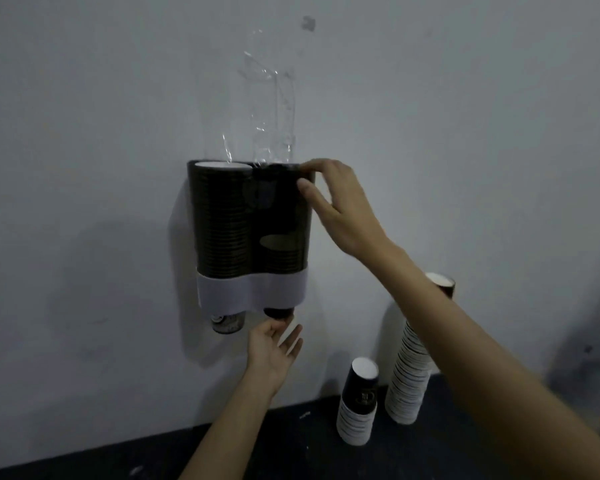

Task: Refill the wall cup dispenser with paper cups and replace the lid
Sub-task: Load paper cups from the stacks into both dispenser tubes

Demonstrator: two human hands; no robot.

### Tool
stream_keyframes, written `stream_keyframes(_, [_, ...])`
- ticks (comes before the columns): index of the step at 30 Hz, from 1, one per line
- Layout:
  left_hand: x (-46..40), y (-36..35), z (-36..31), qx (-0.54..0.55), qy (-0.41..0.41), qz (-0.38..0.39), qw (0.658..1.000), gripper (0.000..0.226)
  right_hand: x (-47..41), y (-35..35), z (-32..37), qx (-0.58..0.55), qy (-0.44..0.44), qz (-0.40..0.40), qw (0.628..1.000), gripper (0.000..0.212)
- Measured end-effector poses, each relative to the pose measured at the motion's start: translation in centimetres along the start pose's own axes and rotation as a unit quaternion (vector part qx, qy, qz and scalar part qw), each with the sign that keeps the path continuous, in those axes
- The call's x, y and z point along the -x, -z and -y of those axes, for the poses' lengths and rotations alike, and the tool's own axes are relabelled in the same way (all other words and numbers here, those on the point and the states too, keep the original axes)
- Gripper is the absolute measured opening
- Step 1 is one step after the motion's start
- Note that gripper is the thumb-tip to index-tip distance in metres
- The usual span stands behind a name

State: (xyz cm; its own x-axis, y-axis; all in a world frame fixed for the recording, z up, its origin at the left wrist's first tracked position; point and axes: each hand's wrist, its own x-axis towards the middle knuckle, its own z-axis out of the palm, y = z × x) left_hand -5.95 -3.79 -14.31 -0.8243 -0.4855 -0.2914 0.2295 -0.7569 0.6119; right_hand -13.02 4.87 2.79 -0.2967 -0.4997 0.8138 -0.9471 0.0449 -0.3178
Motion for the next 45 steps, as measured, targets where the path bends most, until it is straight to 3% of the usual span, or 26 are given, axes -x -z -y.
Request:
stream_keyframes(1, [-0.2, -0.1, -0.4, -0.003, -0.008, 0.000, 1.000, 0.022, 2.0, 0.4, -0.5, -0.024, -0.005, -0.053, 0.998, 0.031])
stream_keyframes(4, [-1.6, 1.0, 1.1, -0.027, 0.015, -0.017, 0.999, 0.023, 11.5, 0.3, -5.6, -0.074, -0.166, -0.128, 0.975, 0.023])
stream_keyframes(6, [-2.6, 1.6, 2.5, -0.066, 0.025, -0.039, 0.997, 0.027, 17.3, -0.6, -9.0, -0.096, -0.330, -0.071, 0.936, 0.032])
stream_keyframes(8, [-4.0, 2.8, 4.9, -0.159, 0.041, -0.074, 0.984, 0.028, 22.4, -2.2, -11.9, -0.086, -0.449, 0.043, 0.888, 0.064])
stream_keyframes(10, [-5.1, 4.3, 7.7, -0.302, 0.070, -0.089, 0.947, 0.020, 26.4, -4.1, -14.3, -0.083, -0.491, 0.109, 0.860, 0.086])
stream_keyframes(12, [-6.0, 6.5, 10.7, -0.468, 0.086, -0.069, 0.877, 0.018, 29.0, -6.1, -15.8, -0.099, -0.508, 0.134, 0.845, 0.103])
stream_keyframes(15, [-7.3, 9.5, 14.4, -0.618, 0.073, 0.000, 0.783, 0.053, 30.5, -9.0, -17.2, -0.140, -0.517, 0.111, 0.837, 0.123])
stream_keyframes(17, [-8.0, 10.1, 16.1, -0.652, 0.039, 0.036, 0.756, 0.059, 31.0, -10.7, -18.1, -0.146, -0.514, 0.081, 0.841, 0.123])
stream_keyframes(19, [-8.8, 10.0, 17.3, -0.652, 0.001, 0.050, 0.756, 0.069, 31.5, -11.9, -18.9, -0.147, -0.508, 0.053, 0.847, 0.115])
stream_keyframes(22, [-10.7, 9.3, 19.1, -0.618, -0.023, 0.044, 0.785, 0.093, 32.2, -13.2, -19.8, -0.137, -0.507, -0.005, 0.851, 0.095])
stream_keyframes(25, [-11.7, 8.6, 20.6, -0.594, -0.059, 0.021, 0.802, 0.074, 32.9, -13.7, -19.7, -0.103, -0.501, -0.036, 0.859, 0.066])
stream_keyframes(27, [-12.2, 8.6, 21.6, -0.590, -0.084, -0.005, 0.803, 0.057, 33.3, -13.5, -20.0, -0.088, -0.497, -0.041, 0.862, 0.059])
stream_keyframes(33, [-12.6, 9.0, 22.3, -0.611, -0.076, -0.003, 0.788, 0.064, 32.4, -12.4, -19.8, -0.092, -0.478, -0.033, 0.873, 0.064])
stream_keyframes(37, [-12.0, 8.5, 21.2, -0.641, -0.058, 0.041, 0.764, 0.089, 29.0, -10.7, -18.6, -0.109, -0.469, -0.058, 0.875, 0.068])
stream_keyframes(39, [-11.0, 7.6, 20.0, -0.620, -0.079, 0.001, 0.781, 0.090, 26.9, -8.8, -18.2, -0.099, -0.454, -0.059, 0.884, 0.062])
stream_keyframes(42, [-8.7, 5.1, 16.8, -0.518, -0.220, -0.102, 0.820, 0.068, 24.5, -5.6, -17.6, -0.004, -0.442, 0.016, 0.897, 0.067])
stream_keyframes(45, [-5.5, 1.1, 13.0, -0.392, -0.313, -0.079, 0.862, 0.051, 23.2, -2.5, -15.4, 0.126, -0.422, 0.171, 0.881, 0.078])
